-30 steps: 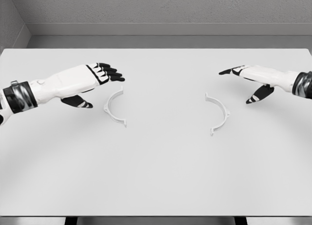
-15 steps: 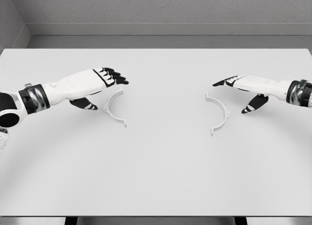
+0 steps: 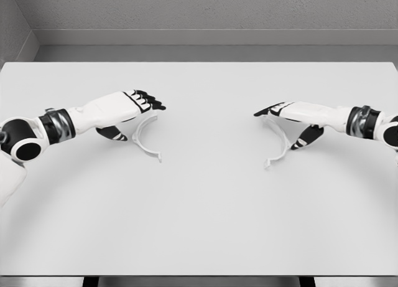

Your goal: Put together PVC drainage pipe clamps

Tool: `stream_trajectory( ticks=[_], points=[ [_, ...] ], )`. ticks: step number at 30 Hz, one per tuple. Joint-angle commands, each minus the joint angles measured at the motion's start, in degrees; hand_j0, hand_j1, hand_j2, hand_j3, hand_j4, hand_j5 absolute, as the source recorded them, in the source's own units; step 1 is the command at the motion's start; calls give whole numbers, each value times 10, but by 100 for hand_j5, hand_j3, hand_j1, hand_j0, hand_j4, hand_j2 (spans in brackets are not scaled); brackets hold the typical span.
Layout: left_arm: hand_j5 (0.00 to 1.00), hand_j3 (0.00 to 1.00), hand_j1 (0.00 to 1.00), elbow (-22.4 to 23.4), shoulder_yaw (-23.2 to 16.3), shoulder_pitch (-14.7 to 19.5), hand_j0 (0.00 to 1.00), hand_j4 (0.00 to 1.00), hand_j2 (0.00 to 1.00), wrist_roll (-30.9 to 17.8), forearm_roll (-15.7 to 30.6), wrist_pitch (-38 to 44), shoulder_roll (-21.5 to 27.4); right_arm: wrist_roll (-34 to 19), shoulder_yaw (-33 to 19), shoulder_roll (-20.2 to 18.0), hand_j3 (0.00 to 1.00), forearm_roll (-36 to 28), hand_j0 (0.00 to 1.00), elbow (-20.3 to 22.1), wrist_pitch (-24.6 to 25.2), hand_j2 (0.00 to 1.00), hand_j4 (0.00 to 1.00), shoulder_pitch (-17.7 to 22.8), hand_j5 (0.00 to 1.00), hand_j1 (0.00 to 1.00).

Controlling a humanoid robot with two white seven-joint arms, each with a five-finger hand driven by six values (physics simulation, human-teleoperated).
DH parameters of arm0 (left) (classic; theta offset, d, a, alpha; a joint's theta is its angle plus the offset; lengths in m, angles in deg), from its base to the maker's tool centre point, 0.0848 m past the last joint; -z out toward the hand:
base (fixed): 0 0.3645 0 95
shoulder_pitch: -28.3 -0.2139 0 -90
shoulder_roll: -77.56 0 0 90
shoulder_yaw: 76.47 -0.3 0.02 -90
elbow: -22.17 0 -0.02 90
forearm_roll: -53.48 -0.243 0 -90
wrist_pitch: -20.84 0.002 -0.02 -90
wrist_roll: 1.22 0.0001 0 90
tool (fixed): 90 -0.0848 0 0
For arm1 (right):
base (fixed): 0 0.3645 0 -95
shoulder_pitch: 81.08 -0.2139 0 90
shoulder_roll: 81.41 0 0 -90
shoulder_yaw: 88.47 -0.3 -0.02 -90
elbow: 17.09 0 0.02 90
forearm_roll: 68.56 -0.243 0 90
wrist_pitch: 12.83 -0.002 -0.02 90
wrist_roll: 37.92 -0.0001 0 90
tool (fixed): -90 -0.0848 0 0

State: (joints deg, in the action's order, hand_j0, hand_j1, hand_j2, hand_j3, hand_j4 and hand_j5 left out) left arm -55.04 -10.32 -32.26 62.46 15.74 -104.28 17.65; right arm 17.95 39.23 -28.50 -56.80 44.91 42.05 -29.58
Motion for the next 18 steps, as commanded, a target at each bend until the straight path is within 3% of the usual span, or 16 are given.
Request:
stream_trajectory(
  ticks=[1, 18],
  points=[
    [100, 100, 100, 6, 0, 0, 100, 100, 100, 0, -13, 1, -10, -1, 0, 7, 100, -3, 100, 0, 1, 100, 100, 0, 100, 100],
    [100, 100, 100, 17, -1, 4, 100, 100, 100, 0, -20, 1, -32, -9, 1, 35, 100, -2, 100, 0, 1, 100, 100, -3, 100, 100]
  ],
)
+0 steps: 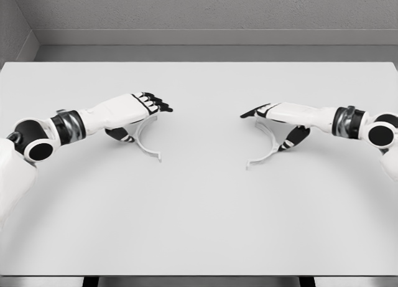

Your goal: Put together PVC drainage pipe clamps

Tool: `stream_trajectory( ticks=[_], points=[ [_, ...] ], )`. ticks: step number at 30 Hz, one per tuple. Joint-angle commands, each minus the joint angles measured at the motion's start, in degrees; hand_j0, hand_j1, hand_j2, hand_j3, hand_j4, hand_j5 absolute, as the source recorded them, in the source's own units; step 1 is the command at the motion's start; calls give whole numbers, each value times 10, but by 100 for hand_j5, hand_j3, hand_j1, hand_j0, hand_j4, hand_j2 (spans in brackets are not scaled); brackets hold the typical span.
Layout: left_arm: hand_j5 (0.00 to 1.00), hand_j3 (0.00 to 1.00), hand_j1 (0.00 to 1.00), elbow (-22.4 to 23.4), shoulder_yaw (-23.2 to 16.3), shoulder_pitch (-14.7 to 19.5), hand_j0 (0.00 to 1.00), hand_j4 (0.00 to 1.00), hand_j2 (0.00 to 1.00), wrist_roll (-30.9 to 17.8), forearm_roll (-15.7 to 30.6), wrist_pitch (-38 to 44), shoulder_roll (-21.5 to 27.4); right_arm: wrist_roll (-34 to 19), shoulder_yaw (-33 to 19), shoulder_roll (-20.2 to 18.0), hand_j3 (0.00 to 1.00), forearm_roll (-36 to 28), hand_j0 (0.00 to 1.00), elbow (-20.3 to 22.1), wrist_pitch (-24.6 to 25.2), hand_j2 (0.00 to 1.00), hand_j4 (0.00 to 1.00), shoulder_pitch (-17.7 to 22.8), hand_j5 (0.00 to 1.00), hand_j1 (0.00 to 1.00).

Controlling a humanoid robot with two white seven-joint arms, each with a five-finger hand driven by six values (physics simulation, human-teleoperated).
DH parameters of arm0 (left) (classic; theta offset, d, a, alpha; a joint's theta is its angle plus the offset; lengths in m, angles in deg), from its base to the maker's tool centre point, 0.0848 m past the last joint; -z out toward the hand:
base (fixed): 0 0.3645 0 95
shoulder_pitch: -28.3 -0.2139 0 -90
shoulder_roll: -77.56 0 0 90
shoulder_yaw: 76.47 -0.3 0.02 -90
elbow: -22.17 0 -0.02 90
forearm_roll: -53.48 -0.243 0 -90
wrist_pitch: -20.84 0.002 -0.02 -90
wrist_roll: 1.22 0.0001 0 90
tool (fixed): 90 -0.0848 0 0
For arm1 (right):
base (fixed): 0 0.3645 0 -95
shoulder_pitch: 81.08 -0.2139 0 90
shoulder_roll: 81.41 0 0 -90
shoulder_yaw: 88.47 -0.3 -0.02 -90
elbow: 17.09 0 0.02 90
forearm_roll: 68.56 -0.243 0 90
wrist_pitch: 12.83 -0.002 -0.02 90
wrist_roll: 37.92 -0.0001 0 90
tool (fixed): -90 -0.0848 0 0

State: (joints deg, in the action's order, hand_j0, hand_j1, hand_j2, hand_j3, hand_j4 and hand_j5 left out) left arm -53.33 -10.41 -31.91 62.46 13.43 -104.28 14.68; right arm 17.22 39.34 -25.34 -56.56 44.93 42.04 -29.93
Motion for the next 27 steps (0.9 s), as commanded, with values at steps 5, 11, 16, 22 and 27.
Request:
stream_trajectory(
  ticks=[5, 11, 16, 22, 27],
  points=[
    [100, 100, 100, 1, -4, 1, 100, 100, 100, 0, 3, 1, -7, -1, 9, 12, 100, -1, 100, 1, 1, 100, 100, -2, 100, 100],
    [100, 100, 100, 1, -5, 3, 100, 100, 100, -1, -20, 1, -28, -1, 10, 22, 100, -1, 100, 1, 1, 100, 100, -6, 100, 100],
    [100, 100, 100, 1, -8, 10, 100, 100, 100, -1, -21, 1, -32, -1, 16, 30, 100, -1, 100, 1, 1, 100, 100, -15, 100, 100],
    [100, 100, 100, 1, 1, 11, 100, 100, 100, 0, -15, 1, 6, -1, 13, 3, 100, 0, 100, -7, 1, 100, 100, -17, 100, 100],
    [100, 100, 100, 3, 10, 24, 100, 100, 100, 1, -13, 1, 42, -1, -11, -1, 100, 1, 100, -49, 1, 100, 100, -29, 100, 100]
  ],
)
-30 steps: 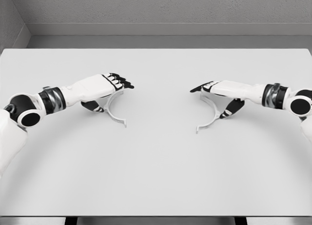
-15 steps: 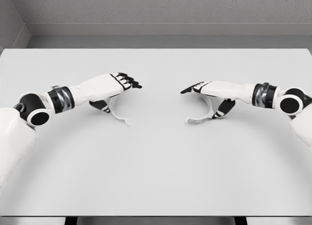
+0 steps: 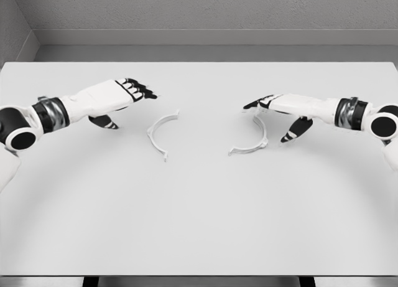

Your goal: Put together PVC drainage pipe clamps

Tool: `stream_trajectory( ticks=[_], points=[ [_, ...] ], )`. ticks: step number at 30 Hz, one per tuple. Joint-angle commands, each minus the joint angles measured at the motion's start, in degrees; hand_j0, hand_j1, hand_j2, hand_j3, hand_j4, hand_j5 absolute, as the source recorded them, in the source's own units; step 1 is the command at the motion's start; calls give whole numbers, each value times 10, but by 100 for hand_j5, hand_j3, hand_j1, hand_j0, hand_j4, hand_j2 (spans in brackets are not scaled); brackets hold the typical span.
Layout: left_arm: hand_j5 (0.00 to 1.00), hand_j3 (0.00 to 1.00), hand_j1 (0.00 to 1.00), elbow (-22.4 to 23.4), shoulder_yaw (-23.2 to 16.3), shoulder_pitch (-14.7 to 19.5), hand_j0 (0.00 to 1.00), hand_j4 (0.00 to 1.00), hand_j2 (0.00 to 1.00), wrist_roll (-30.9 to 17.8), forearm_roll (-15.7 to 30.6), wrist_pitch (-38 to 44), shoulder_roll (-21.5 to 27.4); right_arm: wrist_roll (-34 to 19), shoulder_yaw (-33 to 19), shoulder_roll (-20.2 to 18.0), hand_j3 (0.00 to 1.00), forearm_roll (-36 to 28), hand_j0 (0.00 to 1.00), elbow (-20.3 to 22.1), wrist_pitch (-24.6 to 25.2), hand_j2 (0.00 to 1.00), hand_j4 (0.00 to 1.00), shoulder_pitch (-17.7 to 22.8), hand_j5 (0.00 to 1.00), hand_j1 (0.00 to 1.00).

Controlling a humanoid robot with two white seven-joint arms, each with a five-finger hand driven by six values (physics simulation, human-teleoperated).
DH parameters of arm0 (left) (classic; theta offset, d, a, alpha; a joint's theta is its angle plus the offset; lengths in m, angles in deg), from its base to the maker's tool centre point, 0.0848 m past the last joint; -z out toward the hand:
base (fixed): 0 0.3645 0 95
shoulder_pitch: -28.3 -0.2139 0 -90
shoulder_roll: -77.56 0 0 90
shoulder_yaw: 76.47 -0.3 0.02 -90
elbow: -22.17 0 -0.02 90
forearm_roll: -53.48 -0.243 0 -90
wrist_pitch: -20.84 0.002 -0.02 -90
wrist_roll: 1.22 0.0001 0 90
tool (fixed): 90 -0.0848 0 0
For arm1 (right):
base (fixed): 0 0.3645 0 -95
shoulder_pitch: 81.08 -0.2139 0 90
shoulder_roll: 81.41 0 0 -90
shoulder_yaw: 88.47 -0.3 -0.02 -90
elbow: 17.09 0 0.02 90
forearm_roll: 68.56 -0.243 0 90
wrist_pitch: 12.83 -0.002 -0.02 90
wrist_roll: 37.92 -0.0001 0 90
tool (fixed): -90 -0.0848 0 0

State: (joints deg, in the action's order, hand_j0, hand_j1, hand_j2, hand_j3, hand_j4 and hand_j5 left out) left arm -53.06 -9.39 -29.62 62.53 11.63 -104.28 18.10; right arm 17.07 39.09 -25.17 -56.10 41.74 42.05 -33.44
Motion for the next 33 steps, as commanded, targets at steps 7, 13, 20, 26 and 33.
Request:
stream_trajectory(
  ticks=[7, 13, 20, 26, 33],
  points=[
    [100, 100, 100, -5, -9, -1, 100, 100, 100, 1, 19, 1, -10, 0, -6, 34, 100, 10, 100, -65, 1, 100, 100, -29, 100, 100],
    [100, 100, 100, -5, -17, -1, 100, 100, 100, 1, 19, 1, -21, 0, -6, 78, 100, 34, 100, -102, 1, 100, 100, -47, 100, 100],
    [100, 100, 100, -6, -36, -2, 100, 100, 100, 1, 19, 1, -36, 0, -3, 93, 100, 40, 100, -101, 1, 100, 100, -46, 100, 100],
    [100, 100, 100, -6, -39, -10, 100, 100, 100, 1, 19, 1, -36, 0, -1, 103, 100, 40, 100, -101, 1, 100, 100, -47, 100, 100],
    [100, 100, 100, -6, -39, -9, 100, 100, 100, 1, 18, 1, -45, 0, -1, 98, 100, 41, 100, -100, 1, 100, 100, -43, 100, 100]
  ],
)
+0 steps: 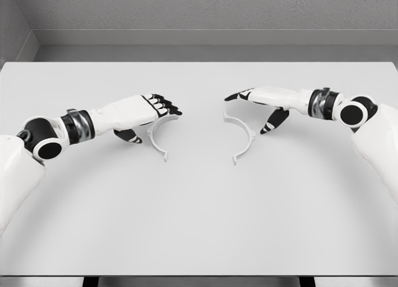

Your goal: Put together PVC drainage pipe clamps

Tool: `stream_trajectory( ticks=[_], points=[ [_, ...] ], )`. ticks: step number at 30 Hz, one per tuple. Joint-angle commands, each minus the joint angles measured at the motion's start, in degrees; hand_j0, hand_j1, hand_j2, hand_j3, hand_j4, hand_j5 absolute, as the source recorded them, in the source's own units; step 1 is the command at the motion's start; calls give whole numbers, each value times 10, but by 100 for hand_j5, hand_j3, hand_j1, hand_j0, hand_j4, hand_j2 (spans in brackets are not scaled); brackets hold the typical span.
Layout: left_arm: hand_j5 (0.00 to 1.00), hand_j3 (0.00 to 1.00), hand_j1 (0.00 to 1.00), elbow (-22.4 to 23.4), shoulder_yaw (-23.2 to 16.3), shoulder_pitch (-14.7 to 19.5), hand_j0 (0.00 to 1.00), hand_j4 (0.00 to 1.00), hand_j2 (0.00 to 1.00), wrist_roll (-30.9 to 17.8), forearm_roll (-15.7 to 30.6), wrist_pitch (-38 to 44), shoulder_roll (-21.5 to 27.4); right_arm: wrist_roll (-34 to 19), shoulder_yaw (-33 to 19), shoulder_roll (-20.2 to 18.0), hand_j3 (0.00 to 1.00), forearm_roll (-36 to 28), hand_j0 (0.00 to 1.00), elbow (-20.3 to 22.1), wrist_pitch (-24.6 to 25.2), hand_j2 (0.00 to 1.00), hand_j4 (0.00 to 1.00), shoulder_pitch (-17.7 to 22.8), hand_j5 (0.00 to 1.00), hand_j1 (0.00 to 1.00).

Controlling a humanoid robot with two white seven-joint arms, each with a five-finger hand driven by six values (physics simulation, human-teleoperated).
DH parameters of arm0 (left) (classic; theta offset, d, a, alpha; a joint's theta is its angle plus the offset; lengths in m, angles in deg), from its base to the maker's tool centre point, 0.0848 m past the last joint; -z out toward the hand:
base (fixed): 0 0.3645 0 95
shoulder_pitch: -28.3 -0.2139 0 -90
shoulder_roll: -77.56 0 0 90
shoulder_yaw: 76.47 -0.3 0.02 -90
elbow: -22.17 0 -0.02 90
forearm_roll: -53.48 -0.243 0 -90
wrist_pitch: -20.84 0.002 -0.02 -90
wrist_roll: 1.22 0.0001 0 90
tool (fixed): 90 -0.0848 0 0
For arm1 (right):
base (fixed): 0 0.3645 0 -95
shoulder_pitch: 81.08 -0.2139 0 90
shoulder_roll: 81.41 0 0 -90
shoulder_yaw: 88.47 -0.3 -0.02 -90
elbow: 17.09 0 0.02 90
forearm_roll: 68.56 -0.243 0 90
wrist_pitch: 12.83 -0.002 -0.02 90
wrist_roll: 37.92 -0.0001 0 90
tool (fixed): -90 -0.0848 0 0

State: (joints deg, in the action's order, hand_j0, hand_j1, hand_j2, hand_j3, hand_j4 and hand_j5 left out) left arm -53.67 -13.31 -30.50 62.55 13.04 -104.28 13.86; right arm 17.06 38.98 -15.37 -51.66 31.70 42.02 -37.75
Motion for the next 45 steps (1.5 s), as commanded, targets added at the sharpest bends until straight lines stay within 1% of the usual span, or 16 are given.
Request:
stream_trajectory(
  ticks=[1, 4, 9, 14, 19, 27, 30, 32, 36, 39, 43, 44, 45],
  points=[
    [100, 100, 100, 1, 0, 0, 100, 100, 100, 0, 3, 1, -6, 0, 0, 1, 100, -4, 100, 2, 2, 100, 100, 0, 100, 100],
    [100, 100, 100, 1, -1, 0, 100, 100, 100, -1, 1, 1, -17, 0, 10, 2, 100, -4, 100, 5, 2, 100, 100, 2, 100, 100],
    [100, 100, 100, 2, -4, 0, 100, 100, 100, -1, 0, 1, -19, 0, 22, 4, 100, -3, 100, 17, 2, 100, 100, 2, 100, 100],
    [100, 100, 100, 2, -12, 0, 100, 100, 100, -1, 0, 1, -26, 0, 23, 14, 100, -4, 100, 17, 2, 100, 100, 1, 100, 100],
    [100, 100, 100, 2, -17, 0, 100, 100, 100, -1, 0, 1, -33, 0, 24, 16, 100, -4, 100, 17, 2, 100, 100, 0, 100, 100],
    [100, 100, 100, 1, -20, 0, 100, 100, 100, -1, 0, 1, -42, 0, 16, 13, 100, -3, 100, 2, 2, 100, 100, -3, 100, 100],
    [100, 100, 100, 2, -21, 1, 100, 100, 100, -1, -1, 1, -51, 0, 16, 15, 100, 6, 100, -23, 2, 100, 100, -10, 100, 100],
    [100, 100, 100, 1, -21, 1, 100, 100, 100, -1, -1, 1, -54, 0, 17, 18, 100, 9, 100, -24, 2, 100, 100, -12, 100, 100],
    [100, 100, 100, 2, -24, 1, 100, 100, 100, -1, -3, 1, -62, 0, 17, 46, 100, 16, 100, -24, 2, 100, 100, -11, 100, 100],
    [100, 100, 100, 2, -25, 3, 100, 100, 100, -1, -3, 1, -63, 0, 19, 52, 100, 17, 100, -23, 2, 100, 100, -12, 100, 100],
    [100, 100, 100, 2, -24, 1, 100, 100, 100, -1, -2, 1, -52, 0, 17, 52, 100, 17, 100, -22, 2, 100, 100, -20, 100, 100],
    [100, 100, 100, 1, -23, 2, 100, 100, 100, -1, -2, 1, -37, 0, 17, 53, 100, 17, 100, -22, 2, 100, 100, -20, 100, 100],
    [100, 100, 100, 2, -22, 2, 100, 100, 100, -1, -1, 1, -11, 0, 17, 52, 100, 17, 100, -22, 2, 100, 100, -21, 100, 100]
  ],
)
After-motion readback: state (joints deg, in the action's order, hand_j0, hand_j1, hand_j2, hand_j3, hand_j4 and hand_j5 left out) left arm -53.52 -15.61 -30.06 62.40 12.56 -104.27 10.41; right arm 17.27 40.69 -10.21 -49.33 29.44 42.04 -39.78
